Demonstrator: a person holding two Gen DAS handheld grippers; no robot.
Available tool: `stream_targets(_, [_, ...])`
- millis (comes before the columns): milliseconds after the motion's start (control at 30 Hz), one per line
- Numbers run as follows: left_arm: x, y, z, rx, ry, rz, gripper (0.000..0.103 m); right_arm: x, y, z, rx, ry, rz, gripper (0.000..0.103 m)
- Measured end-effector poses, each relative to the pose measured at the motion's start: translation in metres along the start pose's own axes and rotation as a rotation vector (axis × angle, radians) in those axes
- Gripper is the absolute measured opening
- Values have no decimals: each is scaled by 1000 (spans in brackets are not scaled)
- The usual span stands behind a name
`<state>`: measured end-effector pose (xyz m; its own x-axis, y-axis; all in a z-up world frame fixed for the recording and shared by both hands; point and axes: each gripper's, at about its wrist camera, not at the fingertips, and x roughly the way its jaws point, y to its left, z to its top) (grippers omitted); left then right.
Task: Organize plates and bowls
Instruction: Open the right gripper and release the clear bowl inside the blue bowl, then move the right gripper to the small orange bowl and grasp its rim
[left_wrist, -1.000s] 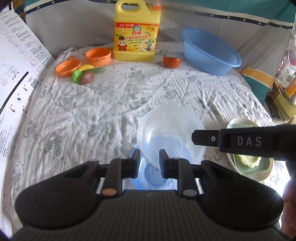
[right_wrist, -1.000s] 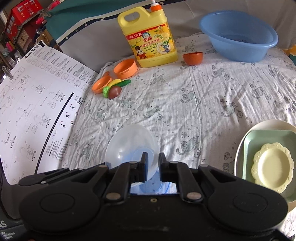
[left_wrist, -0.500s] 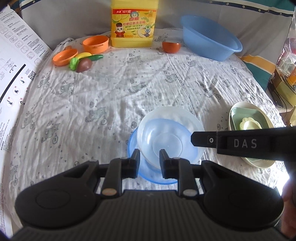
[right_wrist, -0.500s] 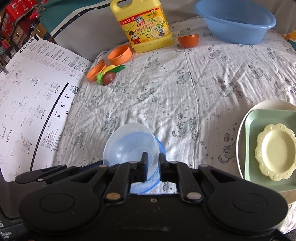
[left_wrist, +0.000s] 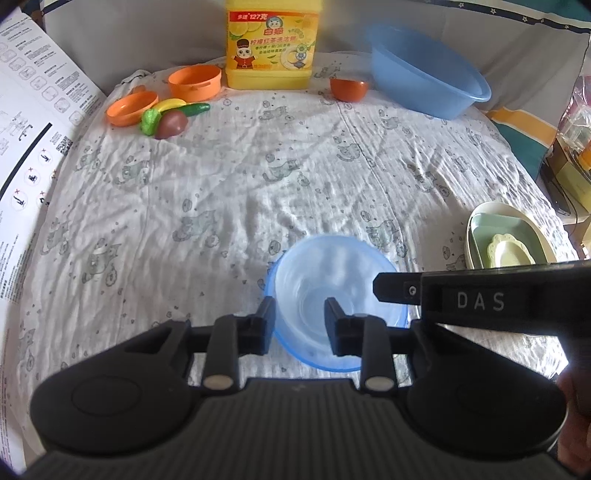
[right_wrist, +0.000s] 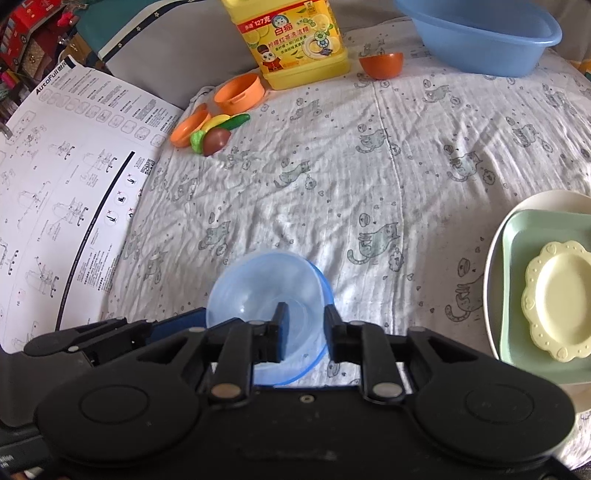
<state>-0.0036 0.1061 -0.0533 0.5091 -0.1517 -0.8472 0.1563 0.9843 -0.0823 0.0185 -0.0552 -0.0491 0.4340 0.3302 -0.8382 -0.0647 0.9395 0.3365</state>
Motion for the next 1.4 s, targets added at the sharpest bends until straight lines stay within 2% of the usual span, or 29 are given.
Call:
stream_targets(33, [-2, 0, 0, -3, -12, 13, 60, -2, 1, 1, -9, -10, -10, 39])
stream_targets(67, [-5, 1, 1, -3, -26, 30, 66, -4, 3, 1, -22, -22, -22, 54])
stream_targets(100, [-7, 1, 1, -2, -39, 44, 73, -6, 3, 2, -30, -33, -33, 63])
stream_targets(133, [-9, 2, 1, -2, -49, 57, 77, -8, 3, 3, -34, -46, -40, 79])
stream_targets(167, [-10, 4, 2, -6, -55, 66, 83, -11, 3, 4, -40, -60, -47, 86])
stream_targets(233, [-11, 9, 1, -27, -66, 83, 99, -14, 3, 4, -53, -75, -62, 90])
stream_targets(300, [-11, 16, 1, -52, -64, 88, 102, -15, 1, 4, -50, -76, -71, 101])
stream_targets(467, [-7, 24, -1, -84, -42, 88, 102, -15, -7, 2, -22, -69, -75, 102])
stream_targets(933, [-10, 18, 9, -63, -45, 80, 103, -23, -11, 5, -4, -98, -85, 103])
stream_targets(1167, [-5, 16, 28, -49, -43, 65, 103, -29, -20, 16, 20, -118, -92, 103])
stream_targets(1400, [5, 12, 65, -31, -37, 36, 103, -35, -41, 48, 84, -162, -96, 103])
